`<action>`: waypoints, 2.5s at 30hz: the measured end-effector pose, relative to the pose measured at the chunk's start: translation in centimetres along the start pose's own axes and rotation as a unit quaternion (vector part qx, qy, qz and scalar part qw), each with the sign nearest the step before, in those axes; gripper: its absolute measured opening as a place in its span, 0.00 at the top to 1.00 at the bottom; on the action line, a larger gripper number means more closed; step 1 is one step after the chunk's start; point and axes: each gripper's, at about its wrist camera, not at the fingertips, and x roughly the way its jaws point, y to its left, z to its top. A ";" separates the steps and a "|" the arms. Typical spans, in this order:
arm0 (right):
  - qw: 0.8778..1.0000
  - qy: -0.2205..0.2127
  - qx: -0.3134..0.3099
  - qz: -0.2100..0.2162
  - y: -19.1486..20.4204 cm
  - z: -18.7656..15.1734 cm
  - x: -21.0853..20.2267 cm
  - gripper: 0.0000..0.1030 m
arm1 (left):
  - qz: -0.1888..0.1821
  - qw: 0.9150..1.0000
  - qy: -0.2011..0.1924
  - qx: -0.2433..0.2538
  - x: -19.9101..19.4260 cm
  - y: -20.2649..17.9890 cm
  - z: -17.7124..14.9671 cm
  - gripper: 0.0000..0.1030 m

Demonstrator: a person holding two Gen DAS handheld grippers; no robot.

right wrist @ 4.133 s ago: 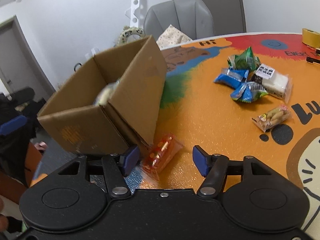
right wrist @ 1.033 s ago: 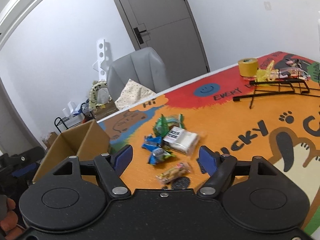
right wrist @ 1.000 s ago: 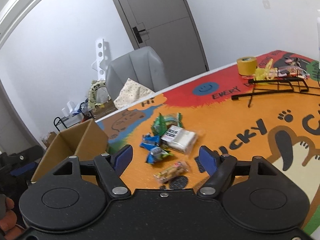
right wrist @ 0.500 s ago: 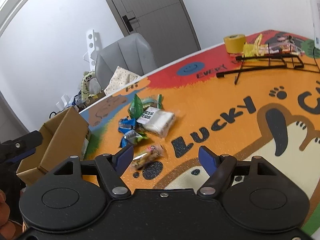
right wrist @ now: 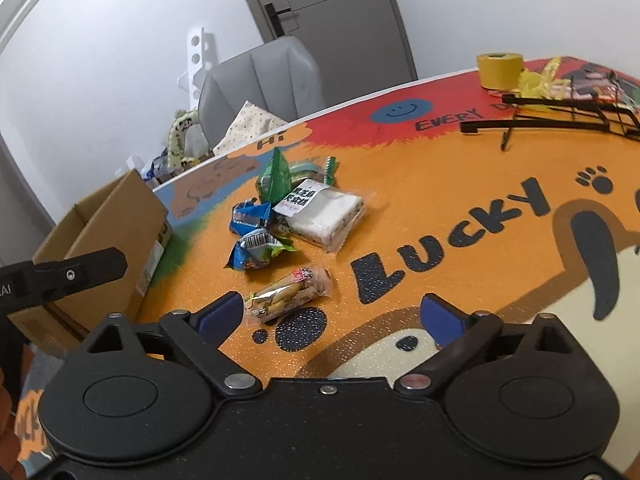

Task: Organize snacks
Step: 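Move both grippers back over the remaining snack pile, then grasp the blue wrapped candy with the left gripper while the right gripper grasps the biscuit stick packet, then carry the blue candy with the left gripper while the right gripper carries the biscuit packet to the box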

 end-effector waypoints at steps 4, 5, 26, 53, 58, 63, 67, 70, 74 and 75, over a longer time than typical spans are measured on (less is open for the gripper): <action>0.999 0.008 -0.043 -0.003 1.5 -0.2 1.0 0.03 | 0.007 1.000 0.002 -0.007 0.4 0.4 0.0 0.67; 0.999 0.009 -0.048 -0.003 1.7 -0.2 1.2 0.02 | 0.009 1.000 0.001 -0.010 0.4 0.5 0.1 0.67; 0.998 -0.018 -0.058 -0.005 0.9 0.3 3.0 0.49 | 0.005 1.000 0.012 0.003 3.7 -0.7 0.2 0.63; 0.994 -0.075 0.075 0.000 -4.3 0.0 1.7 0.49 | 0.037 0.996 0.047 0.068 12.5 -3.3 -0.7 0.33; 0.994 -0.076 0.079 -0.003 -4.3 0.0 1.4 0.49 | 0.030 0.996 0.052 0.072 12.8 -3.8 -1.1 0.55; 0.994 -0.081 0.073 -0.003 -3.6 0.0 0.7 0.49 | 0.015 0.996 0.061 0.058 11.8 -3.6 -1.2 0.62; 0.994 -0.084 0.063 -0.007 -2.8 0.0 0.2 0.49 | 0.011 0.997 0.050 0.055 10.3 -3.5 -1.3 0.63; 0.994 -0.088 0.061 -0.009 -2.3 0.0 -0.4 0.49 | 0.009 0.998 0.037 0.053 8.8 -3.3 -0.9 0.63; 0.994 -0.096 0.057 -0.010 -1.5 0.1 -1.2 0.49 | 0.005 0.999 0.021 0.050 7.0 -3.1 -0.2 0.63; 0.994 -0.098 0.056 -0.010 -1.3 0.1 -1.4 0.49 | 0.004 0.999 0.016 0.049 6.5 -3.0 0.0 0.63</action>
